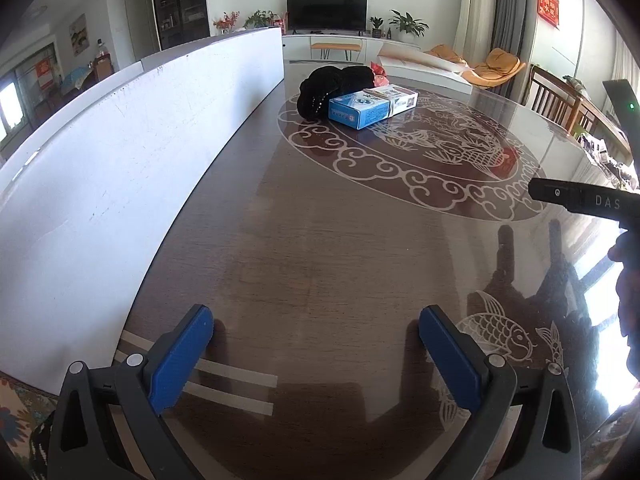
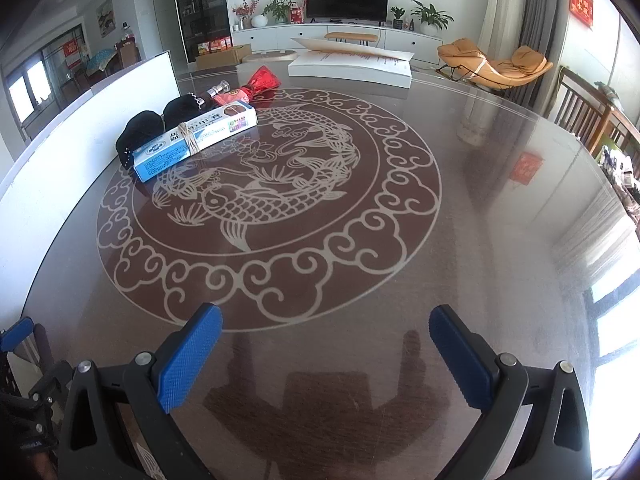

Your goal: Organize objects

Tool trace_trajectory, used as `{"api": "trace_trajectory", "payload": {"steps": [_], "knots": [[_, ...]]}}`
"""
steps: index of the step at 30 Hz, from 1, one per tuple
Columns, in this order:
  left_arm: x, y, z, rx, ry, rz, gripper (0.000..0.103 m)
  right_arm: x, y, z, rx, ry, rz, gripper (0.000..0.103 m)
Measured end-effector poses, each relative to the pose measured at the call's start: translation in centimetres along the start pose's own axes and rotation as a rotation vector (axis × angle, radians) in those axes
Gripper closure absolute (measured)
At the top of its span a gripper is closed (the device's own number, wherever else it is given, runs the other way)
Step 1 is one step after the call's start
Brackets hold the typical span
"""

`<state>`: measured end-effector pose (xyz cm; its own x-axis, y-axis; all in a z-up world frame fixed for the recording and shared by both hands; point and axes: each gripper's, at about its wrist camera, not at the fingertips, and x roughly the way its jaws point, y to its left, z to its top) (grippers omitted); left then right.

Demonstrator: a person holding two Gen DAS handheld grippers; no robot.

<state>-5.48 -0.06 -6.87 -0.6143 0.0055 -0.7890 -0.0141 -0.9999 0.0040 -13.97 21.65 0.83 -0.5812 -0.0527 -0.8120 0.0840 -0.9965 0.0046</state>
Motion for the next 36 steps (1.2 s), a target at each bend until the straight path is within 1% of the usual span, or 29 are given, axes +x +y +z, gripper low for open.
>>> {"api": "trace_trajectory", "payload": {"steps": [5, 8, 10, 12, 15, 18, 19, 20, 21, 22, 23, 24, 25, 28, 31, 36], "knots": [[0.0, 0.0, 0.0, -0.004, -0.006, 0.005, 0.000, 2.9, 3.1, 7.6, 0.033, 0.024, 0.098, 0.000], [-0.1, -0.1, -0.1, -0.002, -0.008, 0.003, 0.000, 6.0, 6.1, 11.8, 0.063, 0.074, 0.136, 0.000], [0.0, -0.1, -0.1, 0.002, -0.008, 0.000, 0.000, 7.7, 7.9, 13.9, 0.088, 0.094, 0.134, 0.000], [0.0, -0.1, 0.0, 0.002, -0.008, -0.001, 0.000, 9.9, 9.5, 15.4, 0.120, 0.143, 0.101, 0.000], [0.0, -0.1, 0.0, 0.002, -0.006, -0.002, 0.000, 12.3, 11.0, 16.1, 0.157, 0.204, 0.047, 0.001], [0.1, 0.0, 0.2, 0.005, -0.005, -0.004, 0.000, 13.3, 12.1, 15.8, 0.147, 0.223, 0.012, 0.001], [0.1, 0.0, 0.2, 0.004, -0.005, -0.004, 0.000, 13.0, 12.3, 15.6, 0.133, 0.203, 0.000, 0.009], [0.1, 0.0, 0.3, 0.004, -0.004, -0.004, 0.000, 12.6, 12.5, 15.3, 0.114, 0.182, -0.016, 0.022], [0.2, 0.1, 0.3, 0.003, -0.004, -0.003, 0.000, 12.2, 12.6, 15.0, 0.094, 0.164, -0.026, 0.029], [0.2, 0.1, 0.4, 0.003, -0.004, -0.003, 0.000, 11.8, 12.5, 14.6, 0.083, 0.150, -0.028, 0.042], [0.2, 0.1, 0.4, 0.003, -0.005, -0.003, 0.000, 11.4, 12.1, 14.2, 0.081, 0.136, -0.021, 0.053], [0.2, 0.1, 0.4, 0.003, -0.005, -0.004, 0.000, 10.9, 11.6, 13.7, 0.083, 0.126, -0.017, 0.056], [0.1, 0.0, 0.3, 0.003, -0.006, -0.004, 0.000, 10.5, 11.0, 13.1, 0.087, 0.120, -0.017, 0.058], [0.1, 0.1, 0.3, 0.003, -0.012, -0.004, 0.000, 8.9, 8.3, 10.9, 0.095, 0.087, -0.013, 0.058], [0.2, 0.1, 0.3, 0.001, -0.015, -0.002, 0.000, 6.8, 5.5, 8.3, 0.065, 0.063, -0.030, 0.058], [0.2, 0.1, 0.4, 0.001, -0.015, -0.002, 0.000, 2.3, -0.2, 2.2, 0.056, 0.039, -0.068, 0.058]]}}
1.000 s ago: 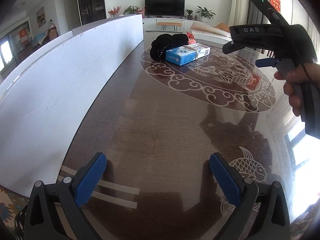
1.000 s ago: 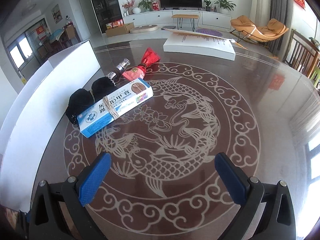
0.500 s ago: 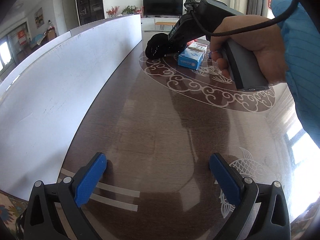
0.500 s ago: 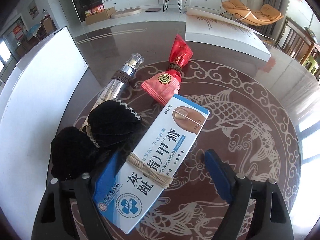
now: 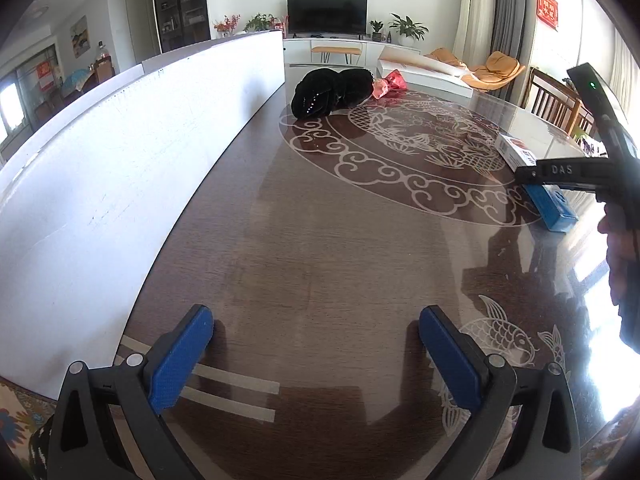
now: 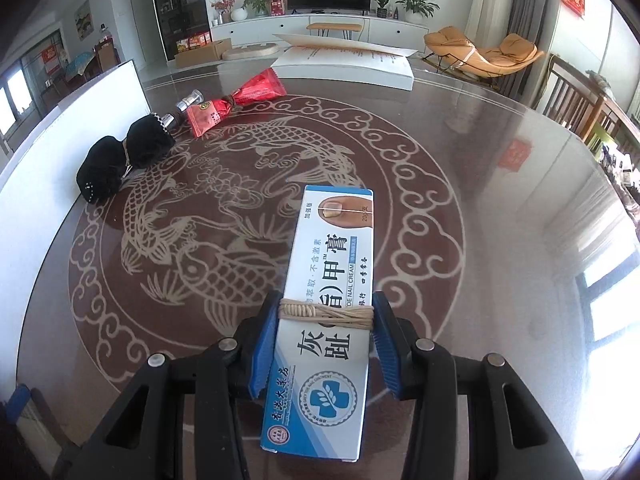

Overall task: Organize objects
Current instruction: 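Grasp the blue-and-white nail cream box with the right gripper and lift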

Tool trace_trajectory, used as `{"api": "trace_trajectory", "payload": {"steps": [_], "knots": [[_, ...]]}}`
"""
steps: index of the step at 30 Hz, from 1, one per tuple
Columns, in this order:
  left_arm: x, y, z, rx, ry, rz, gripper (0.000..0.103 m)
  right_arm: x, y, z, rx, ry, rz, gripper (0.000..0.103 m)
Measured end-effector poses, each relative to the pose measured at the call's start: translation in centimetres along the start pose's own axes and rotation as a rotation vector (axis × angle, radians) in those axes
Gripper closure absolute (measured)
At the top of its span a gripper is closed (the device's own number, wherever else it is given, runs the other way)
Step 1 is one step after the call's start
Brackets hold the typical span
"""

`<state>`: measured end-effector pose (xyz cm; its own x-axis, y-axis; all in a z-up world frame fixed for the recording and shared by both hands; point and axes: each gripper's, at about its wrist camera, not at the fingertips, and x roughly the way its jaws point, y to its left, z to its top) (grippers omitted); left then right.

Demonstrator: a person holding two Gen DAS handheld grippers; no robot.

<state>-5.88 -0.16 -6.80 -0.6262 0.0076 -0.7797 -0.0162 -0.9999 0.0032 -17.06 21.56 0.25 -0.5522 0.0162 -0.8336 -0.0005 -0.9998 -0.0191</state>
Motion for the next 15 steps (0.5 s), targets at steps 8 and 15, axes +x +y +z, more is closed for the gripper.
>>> {"api": "trace_trajectory", "payload": {"steps": [8, 15], "knots": [[0.1, -0.1, 0.1, -0.004, -0.003, 0.004, 0.000, -4.3, -4.6, -6.8, -0.039, -0.065, -0.045, 0.056], [0.0, -0.1, 0.1, -0.005, -0.005, 0.005, 0.000, -4.0, -3.9, -7.3, -0.036, -0.070, -0.005, 0.021]]}}
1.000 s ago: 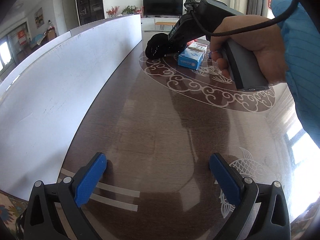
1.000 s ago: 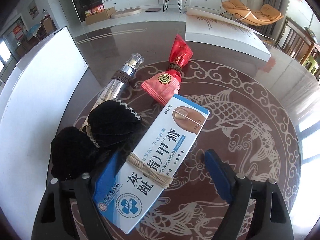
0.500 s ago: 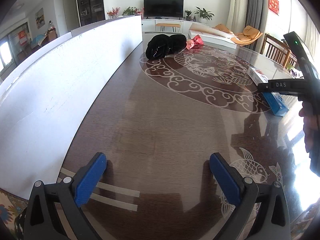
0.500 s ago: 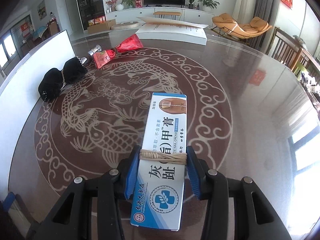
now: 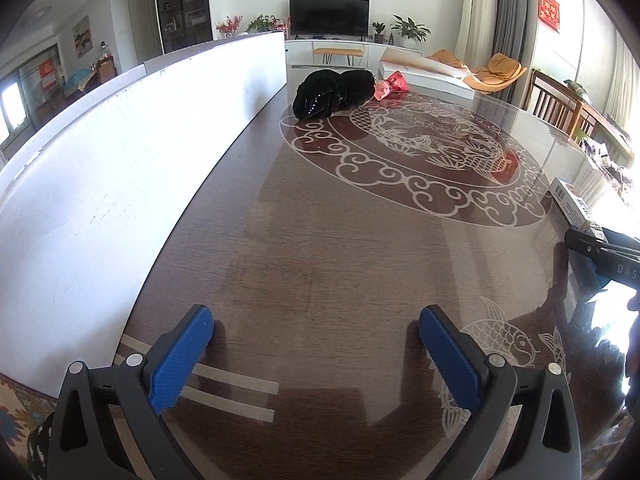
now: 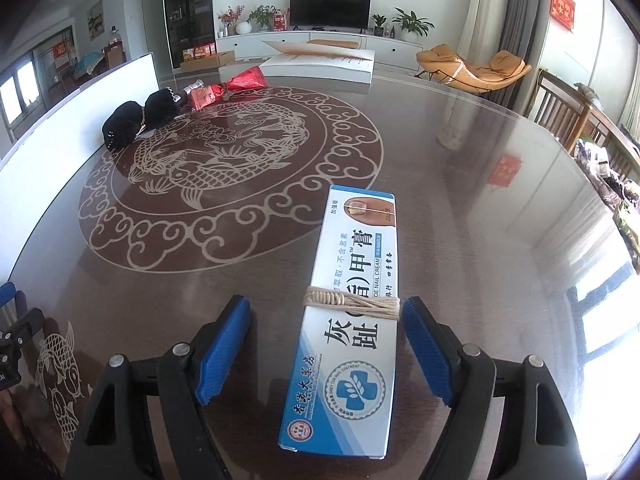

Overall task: Organize objects
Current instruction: 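Grasp the blue-and-white nail cream box with the right gripper and lift, then grasp the black velvet bag with the left gripper while the right gripper holds the box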

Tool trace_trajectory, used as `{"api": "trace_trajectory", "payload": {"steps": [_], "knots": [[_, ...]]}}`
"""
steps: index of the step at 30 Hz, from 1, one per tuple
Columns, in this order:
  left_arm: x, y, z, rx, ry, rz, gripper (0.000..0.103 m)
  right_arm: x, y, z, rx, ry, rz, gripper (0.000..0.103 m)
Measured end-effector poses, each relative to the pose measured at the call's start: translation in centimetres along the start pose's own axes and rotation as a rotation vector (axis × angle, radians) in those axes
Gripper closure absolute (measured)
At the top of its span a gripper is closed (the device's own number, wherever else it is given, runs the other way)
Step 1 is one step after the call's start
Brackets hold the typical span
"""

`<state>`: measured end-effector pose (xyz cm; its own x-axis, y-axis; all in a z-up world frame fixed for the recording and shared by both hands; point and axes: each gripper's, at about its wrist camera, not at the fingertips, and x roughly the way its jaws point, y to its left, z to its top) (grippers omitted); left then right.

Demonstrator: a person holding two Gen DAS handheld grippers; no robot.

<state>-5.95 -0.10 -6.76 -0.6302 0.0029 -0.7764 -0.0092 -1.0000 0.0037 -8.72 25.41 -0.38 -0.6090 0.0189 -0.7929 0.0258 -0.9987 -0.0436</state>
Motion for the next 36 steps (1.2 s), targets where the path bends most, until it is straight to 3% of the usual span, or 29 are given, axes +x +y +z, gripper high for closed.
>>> {"api": "trace_trajectory", "payload": {"steps": [8, 15, 18, 21, 23, 26, 30, 34, 35, 36], "knots": [[-0.1, 0.0, -0.2, 0.000, 0.001, -0.001, 0.000, 0.5, -0.4, -0.2, 0.031, 0.029, 0.020, 0.004], [-0.3, 0.0, -0.3, 0.004, 0.024, -0.007, 0.000, 0.6, -0.4, -0.2, 0.033, 0.031, 0.014, 0.003], [-0.4, -0.4, 0.6, 0.005, 0.012, -0.054, 0.000, 0.6, -0.4, -0.2, 0.033, 0.031, 0.014, 0.003], [0.0, -1.4, 4.6, 0.085, -0.027, -0.047, 0.000, 0.7, -0.4, -0.2, 0.031, 0.035, 0.021, 0.000], [0.5, -1.9, 8.6, 0.139, -0.073, -0.008, 0.000, 0.7, -0.3, -0.2, 0.029, 0.036, 0.020, 0.000], [2.5, -2.1, 14.8, 0.160, -0.097, -0.030, 0.000, 0.7, -0.3, -0.2, 0.029, 0.035, 0.020, 0.000], [8.5, -3.1, 20.8, 0.206, -0.029, -0.035, 0.000, 0.7, -0.3, -0.2, 0.029, 0.035, 0.020, 0.000], [14.2, -3.7, 22.4, 0.218, 0.044, 0.000, 0.001, 0.7, -0.3, -0.2, 0.030, 0.035, 0.020, 0.000], [14.9, -3.5, 22.3, 0.206, 0.049, -0.026, 0.023, 0.7, -0.3, -0.2, 0.030, 0.035, 0.019, 0.000], [15.4, -3.3, 22.1, 0.185, 0.067, -0.046, 0.060, 0.7, -0.3, -0.2, 0.030, 0.035, 0.020, 0.000]]}}
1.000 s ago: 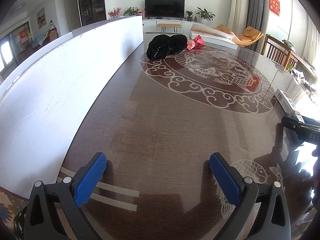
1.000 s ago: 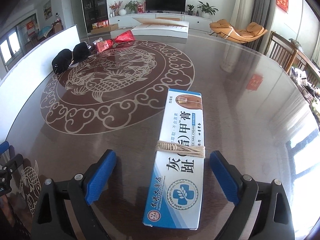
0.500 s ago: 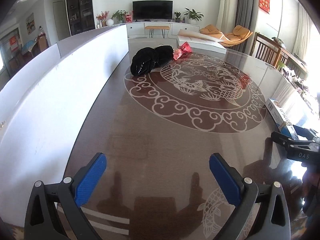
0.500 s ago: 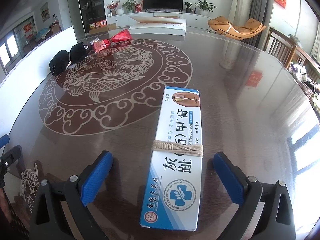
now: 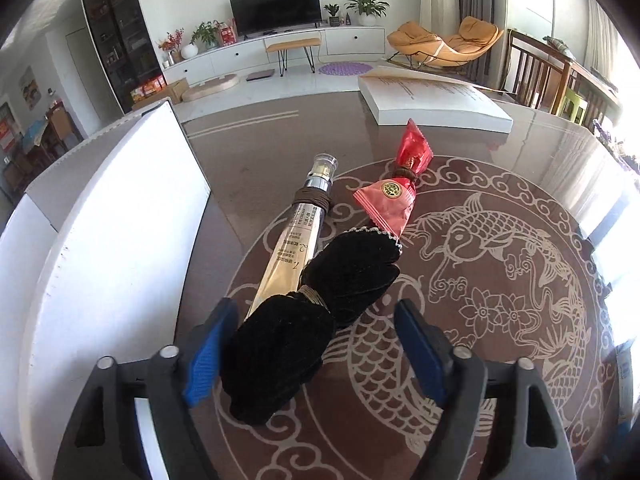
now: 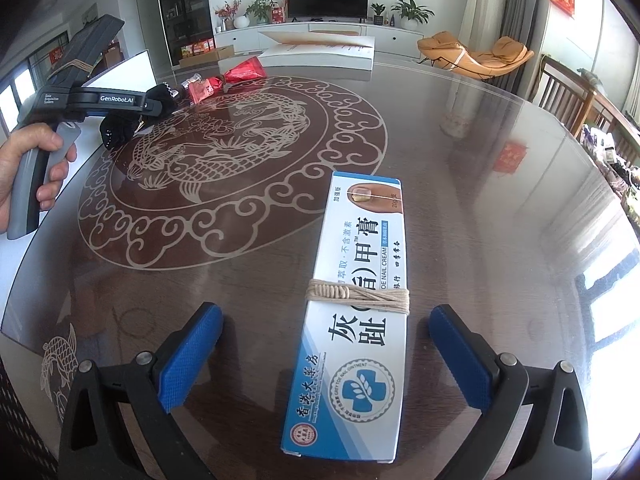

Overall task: Organize objects
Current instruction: 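Grasp the black velvet bag with the left gripper while the right gripper holds the box, then hold the nail cream box and black bag lifted in both grippers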

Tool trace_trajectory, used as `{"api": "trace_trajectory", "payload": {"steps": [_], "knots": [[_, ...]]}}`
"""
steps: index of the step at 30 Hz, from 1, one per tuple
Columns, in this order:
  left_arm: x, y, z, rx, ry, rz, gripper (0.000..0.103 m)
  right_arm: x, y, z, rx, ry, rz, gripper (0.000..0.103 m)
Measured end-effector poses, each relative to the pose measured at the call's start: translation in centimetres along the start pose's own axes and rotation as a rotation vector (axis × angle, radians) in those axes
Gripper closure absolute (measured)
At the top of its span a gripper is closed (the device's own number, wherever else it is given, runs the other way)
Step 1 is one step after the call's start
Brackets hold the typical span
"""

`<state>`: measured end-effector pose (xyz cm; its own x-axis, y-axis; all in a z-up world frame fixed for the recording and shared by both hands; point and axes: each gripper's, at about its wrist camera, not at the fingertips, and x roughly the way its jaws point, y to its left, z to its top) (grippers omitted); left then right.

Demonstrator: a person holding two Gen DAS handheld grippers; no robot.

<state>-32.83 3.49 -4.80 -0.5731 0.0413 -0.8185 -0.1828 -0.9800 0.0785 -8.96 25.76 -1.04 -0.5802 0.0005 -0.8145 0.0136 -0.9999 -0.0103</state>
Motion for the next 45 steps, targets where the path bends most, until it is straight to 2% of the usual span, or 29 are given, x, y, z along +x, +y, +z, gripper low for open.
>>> {"api": "trace_trajectory", "payload": {"steps": [1, 3, 11, 17, 20, 27, 36, 39, 42, 45], "knots": [[0.3, 0.2, -0.4, -0.024, 0.015, -0.022, 0.075, 0.0, 0.0, 0.0, 0.000, 0.000, 0.000, 0.000], [-0.4, 0.0, -1.6, -0.037, -0.008, -0.016, 0.077, 0.0, 0.0, 0.0, 0.000, 0.000, 0.000, 0.000], [-8.0, -4.4, -11.7, -0.052, 0.040, -0.046, 0.075, 0.0, 0.0, 0.0, 0.000, 0.000, 0.000, 0.000], [-10.3, -6.2, -15.0, -0.044, 0.029, -0.017, 0.070, 0.0, 0.0, 0.0, 0.000, 0.000, 0.000, 0.000], [-10.5, -6.3, -15.6, -0.033, 0.026, -0.004, 0.063, 0.0, 0.0, 0.0, 0.000, 0.000, 0.000, 0.000], [-10.2, -5.4, -15.5, -0.044, 0.025, 0.030, 0.035, 0.0, 0.0, 0.0, 0.000, 0.000, 0.000, 0.000], [-9.5, -5.4, -14.8, -0.020, 0.033, 0.022, 0.025, 0.0, 0.0, 0.0, 0.002, 0.001, 0.005, 0.000], [-9.3, -5.1, -14.6, -0.018, 0.040, 0.017, 0.019, 0.3, -0.1, 0.5, -0.018, 0.036, 0.030, 0.000], [-9.1, -4.6, -14.7, -0.049, 0.038, 0.005, 0.014, 0.6, -0.6, 0.9, -0.021, 0.059, 0.045, 0.000], [-8.8, -3.7, -15.0, -0.108, 0.032, -0.017, 0.006, 0.7, -0.6, 0.8, -0.038, 0.047, 0.028, 0.000]]}}
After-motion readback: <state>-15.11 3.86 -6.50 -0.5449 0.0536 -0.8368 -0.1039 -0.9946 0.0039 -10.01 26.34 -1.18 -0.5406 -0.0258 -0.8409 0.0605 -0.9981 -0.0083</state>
